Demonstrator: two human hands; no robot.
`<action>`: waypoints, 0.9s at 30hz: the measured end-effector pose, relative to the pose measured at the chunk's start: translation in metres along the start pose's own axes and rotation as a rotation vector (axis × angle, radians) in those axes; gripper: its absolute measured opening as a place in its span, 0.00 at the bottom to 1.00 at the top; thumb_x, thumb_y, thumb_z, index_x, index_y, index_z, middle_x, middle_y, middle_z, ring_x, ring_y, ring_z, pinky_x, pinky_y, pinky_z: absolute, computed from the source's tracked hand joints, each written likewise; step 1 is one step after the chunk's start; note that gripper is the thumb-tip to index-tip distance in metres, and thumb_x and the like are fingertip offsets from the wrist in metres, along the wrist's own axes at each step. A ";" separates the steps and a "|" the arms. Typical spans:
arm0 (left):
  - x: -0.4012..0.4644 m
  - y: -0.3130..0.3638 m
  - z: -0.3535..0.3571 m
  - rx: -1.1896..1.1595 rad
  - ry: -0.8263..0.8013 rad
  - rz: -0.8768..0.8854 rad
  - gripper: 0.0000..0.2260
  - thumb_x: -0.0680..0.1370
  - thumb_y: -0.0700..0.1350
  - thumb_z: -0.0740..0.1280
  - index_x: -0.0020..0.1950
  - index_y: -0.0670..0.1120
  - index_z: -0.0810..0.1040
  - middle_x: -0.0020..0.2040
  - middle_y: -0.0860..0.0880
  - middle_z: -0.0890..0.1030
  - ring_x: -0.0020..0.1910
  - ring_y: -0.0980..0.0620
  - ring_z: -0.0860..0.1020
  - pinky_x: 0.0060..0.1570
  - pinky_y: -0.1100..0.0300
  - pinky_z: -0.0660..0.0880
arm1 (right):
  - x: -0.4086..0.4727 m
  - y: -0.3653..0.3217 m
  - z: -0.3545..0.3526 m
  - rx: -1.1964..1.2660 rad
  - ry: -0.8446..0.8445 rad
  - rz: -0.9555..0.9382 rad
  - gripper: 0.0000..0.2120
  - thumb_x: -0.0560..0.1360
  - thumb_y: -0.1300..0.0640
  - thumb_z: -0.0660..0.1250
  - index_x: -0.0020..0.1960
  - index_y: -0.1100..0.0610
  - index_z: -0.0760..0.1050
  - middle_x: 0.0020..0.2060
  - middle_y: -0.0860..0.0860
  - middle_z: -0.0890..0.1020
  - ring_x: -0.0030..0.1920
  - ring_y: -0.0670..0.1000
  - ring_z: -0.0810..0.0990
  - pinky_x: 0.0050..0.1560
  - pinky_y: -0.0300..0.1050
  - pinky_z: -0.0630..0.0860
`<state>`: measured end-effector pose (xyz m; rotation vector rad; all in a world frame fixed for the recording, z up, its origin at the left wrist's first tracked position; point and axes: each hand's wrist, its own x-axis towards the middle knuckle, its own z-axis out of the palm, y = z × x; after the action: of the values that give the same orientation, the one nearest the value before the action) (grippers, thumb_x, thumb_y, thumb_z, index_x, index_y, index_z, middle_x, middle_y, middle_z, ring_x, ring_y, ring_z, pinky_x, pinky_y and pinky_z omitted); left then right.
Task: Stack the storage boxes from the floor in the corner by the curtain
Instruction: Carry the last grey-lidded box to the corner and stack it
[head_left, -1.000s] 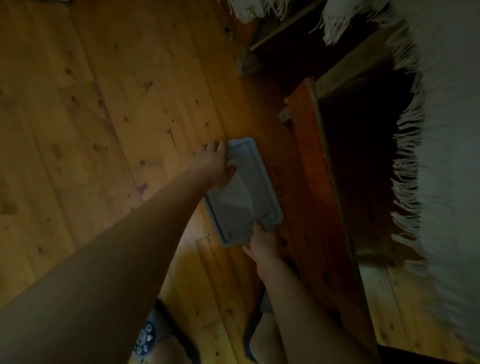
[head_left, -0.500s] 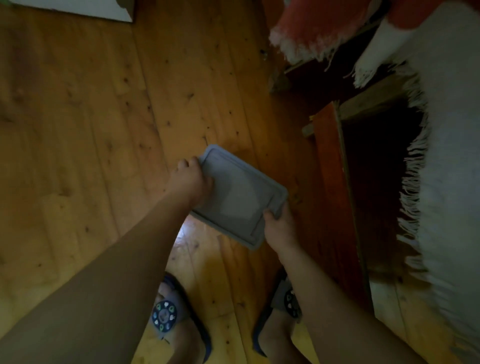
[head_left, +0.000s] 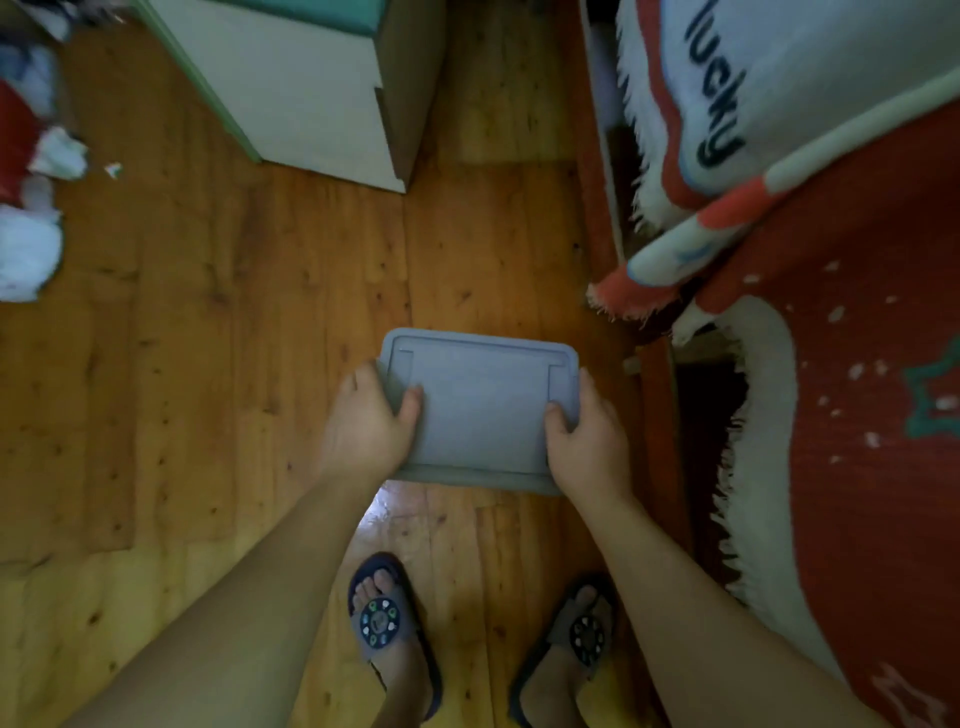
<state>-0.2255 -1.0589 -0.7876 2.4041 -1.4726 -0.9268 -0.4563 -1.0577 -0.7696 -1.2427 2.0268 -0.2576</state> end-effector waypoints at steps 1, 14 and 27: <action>-0.005 0.006 -0.014 -0.010 0.031 0.007 0.26 0.77 0.61 0.61 0.66 0.44 0.67 0.61 0.44 0.74 0.56 0.41 0.76 0.44 0.52 0.70 | -0.005 -0.011 -0.009 -0.004 0.016 -0.029 0.29 0.81 0.46 0.59 0.80 0.48 0.55 0.68 0.53 0.71 0.66 0.56 0.72 0.62 0.51 0.70; -0.049 0.105 -0.204 -0.093 0.255 0.075 0.27 0.77 0.61 0.60 0.70 0.46 0.67 0.63 0.45 0.75 0.57 0.44 0.77 0.53 0.50 0.76 | -0.059 -0.160 -0.155 -0.037 0.158 -0.306 0.27 0.81 0.47 0.60 0.79 0.49 0.59 0.69 0.56 0.72 0.64 0.58 0.75 0.59 0.51 0.74; -0.089 0.223 -0.373 -0.104 0.398 0.164 0.22 0.77 0.60 0.63 0.64 0.47 0.70 0.55 0.48 0.75 0.52 0.46 0.76 0.47 0.55 0.73 | -0.102 -0.287 -0.308 -0.039 0.228 -0.391 0.27 0.81 0.42 0.59 0.78 0.46 0.61 0.64 0.55 0.76 0.60 0.56 0.76 0.55 0.48 0.72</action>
<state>-0.2002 -1.1560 -0.3552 2.1897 -1.4023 -0.4429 -0.4394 -1.1796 -0.3540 -1.6972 1.9657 -0.5700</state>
